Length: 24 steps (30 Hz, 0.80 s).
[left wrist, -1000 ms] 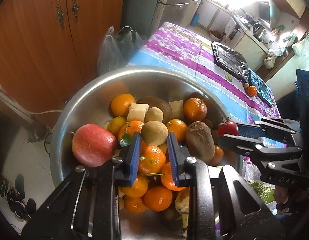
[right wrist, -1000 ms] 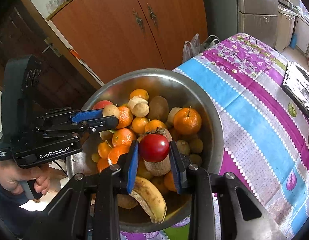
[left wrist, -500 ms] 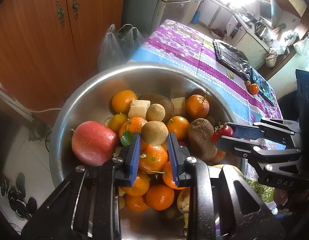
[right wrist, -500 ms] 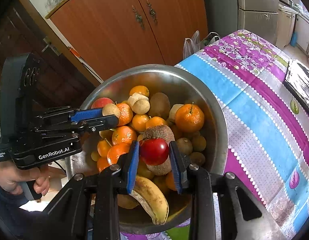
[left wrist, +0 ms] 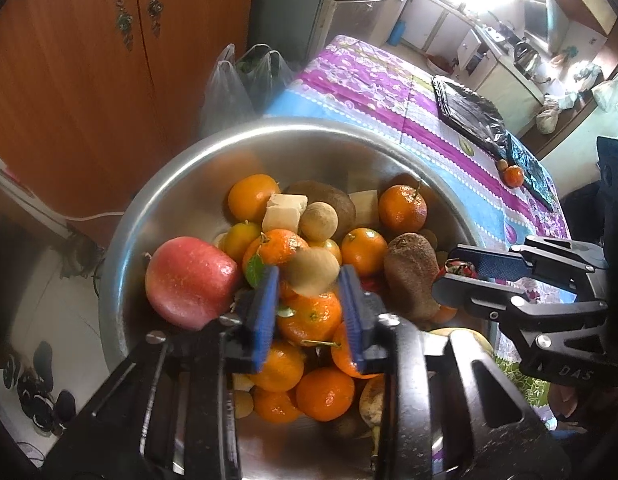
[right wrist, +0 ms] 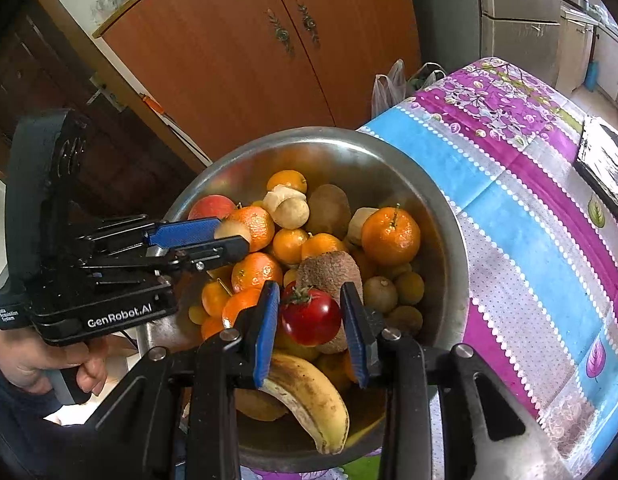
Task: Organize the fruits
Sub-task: 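Open the left tool over the bowl while the right tool releases the tomato into it, then move both tools away from the bowl back over the table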
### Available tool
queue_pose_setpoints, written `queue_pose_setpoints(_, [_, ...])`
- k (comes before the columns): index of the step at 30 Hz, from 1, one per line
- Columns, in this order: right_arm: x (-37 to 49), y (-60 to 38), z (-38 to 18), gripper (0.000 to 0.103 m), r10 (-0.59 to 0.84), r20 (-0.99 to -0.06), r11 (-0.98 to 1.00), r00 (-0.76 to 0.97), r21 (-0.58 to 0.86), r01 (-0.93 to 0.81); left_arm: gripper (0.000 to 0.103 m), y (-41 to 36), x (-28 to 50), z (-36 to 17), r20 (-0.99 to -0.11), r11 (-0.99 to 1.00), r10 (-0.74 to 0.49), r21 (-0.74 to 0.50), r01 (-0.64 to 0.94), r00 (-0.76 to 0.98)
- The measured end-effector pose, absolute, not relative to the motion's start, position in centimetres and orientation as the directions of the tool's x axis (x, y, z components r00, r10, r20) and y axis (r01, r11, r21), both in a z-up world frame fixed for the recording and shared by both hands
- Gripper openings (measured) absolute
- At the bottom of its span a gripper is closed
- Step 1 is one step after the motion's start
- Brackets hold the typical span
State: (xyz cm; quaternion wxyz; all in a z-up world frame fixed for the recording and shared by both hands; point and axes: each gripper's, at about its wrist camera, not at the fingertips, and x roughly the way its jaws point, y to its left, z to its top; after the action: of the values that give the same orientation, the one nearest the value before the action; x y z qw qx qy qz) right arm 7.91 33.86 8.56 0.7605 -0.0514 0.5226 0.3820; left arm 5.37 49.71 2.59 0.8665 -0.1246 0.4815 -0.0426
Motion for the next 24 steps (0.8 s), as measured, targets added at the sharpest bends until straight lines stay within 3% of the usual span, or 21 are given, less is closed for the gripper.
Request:
queue_pose_setpoints(2, [7.9,33.9,8.7,0.046,0.530,-0.831,0.703,0.169,0.319,-0.636,0.058,49.8,5.3,2.6,-0.824,0.967,-0.182,-0.250,-0.056,0.536])
queue_pose_setpoints(8, [8.0,33.5,9.0,0.056,0.535,-0.822,0.716,0.194,0.319,-0.621,0.074,50.2,5.3,2.6,-0.833,0.969,-0.147,-0.228,-0.090,0.533])
queue_pose_setpoints(17, [8.4,32.3,9.8,0.064,0.534,-0.810,0.743,0.243,0.312,-0.593,0.076,50.2,5.6,3.0,-0.836,0.972,-0.123,-0.209,-0.105,0.534])
queue_pose_setpoints(24, [8.4,29.1,9.9,0.064,0.520,-0.806,0.776,0.282,0.307,-0.551,0.076,48.4,6.7,4.1,-0.822,0.977,-0.139,-0.204,-0.057,0.552])
